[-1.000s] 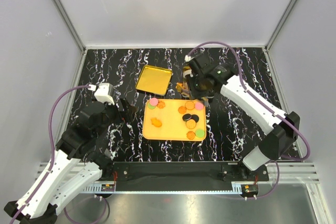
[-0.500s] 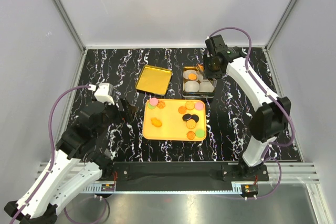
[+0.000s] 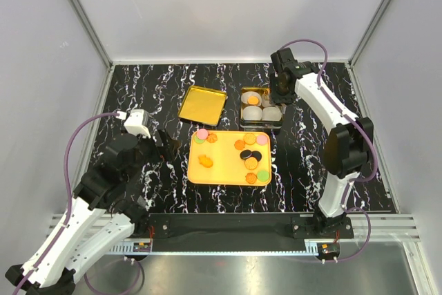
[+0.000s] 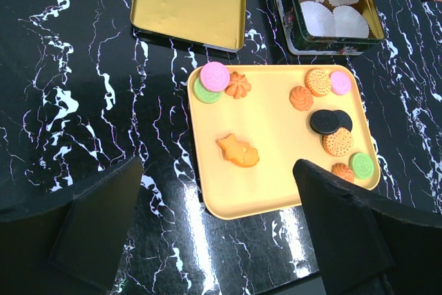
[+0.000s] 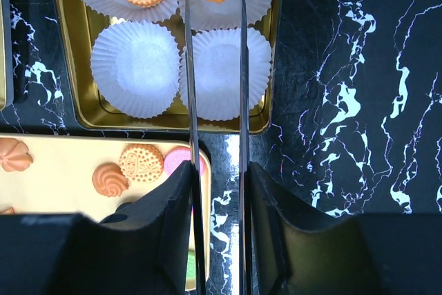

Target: Pack the cookies

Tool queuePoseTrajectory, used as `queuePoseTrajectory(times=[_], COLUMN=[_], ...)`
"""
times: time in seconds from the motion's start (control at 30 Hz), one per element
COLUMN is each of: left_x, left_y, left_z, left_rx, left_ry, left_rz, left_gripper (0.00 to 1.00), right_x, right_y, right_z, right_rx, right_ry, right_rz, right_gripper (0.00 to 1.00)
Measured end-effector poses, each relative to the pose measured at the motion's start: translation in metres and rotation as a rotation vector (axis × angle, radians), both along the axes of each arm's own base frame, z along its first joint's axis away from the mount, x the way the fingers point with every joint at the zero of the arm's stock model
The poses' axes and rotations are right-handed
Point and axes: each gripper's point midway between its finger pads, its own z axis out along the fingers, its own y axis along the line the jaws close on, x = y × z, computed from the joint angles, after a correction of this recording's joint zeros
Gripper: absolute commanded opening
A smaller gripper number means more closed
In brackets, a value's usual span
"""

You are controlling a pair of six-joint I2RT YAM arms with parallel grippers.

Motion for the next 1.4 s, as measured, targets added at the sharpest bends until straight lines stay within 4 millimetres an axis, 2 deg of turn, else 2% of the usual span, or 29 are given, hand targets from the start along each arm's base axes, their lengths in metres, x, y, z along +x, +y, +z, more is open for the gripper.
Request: queuePoseTrajectory(times=[0.4,0.7,0.87,1.0,1.17,1.27,1.4], left_x=[0.0,0.0,0.0,0.0,0.0,0.001,0.001], left_y=[0.0,0.0,0.0,0.0,0.0,0.0,0.0], left_z=[0.0,0.0,0.0,0.0,-0.001,-0.001,-0.002], left_rx=[0.0,0.0,0.0,0.0,0.001,0.003,0.004], left_ry=[0.0,0.0,0.0,0.0,0.002,0.006,0.006], left_rz=[0.0,0.0,0.0,0.0,0.0,0.0,0.001], left_gripper=[0.99,0.99,0.99,0.99,0.99,0.99,0.99], right_x=[-0.004,-0.006,-0.007,-0.013,-0.037,-0.069,-0.123], right_y=[-0.006,-0.007,-0.007,-0.001,0.015,0.04,0.076], right_z=[-0.014,-0.017,-0.012,0.006,0.042,0.057,0.052], right_rx=[-0.026,-0.03,-0.026,0.021,0.074,0.086,0.094], right_ry=[0.027,0.033,0.024,0.0,-0.067,-0.093,-0.061], right_rz=[-0.006,-0.003,-0.001,0.02,0.083,0.168,0.304], right_gripper=[0.45,0.5,0.49,0.48,0.49,0.49,0.49])
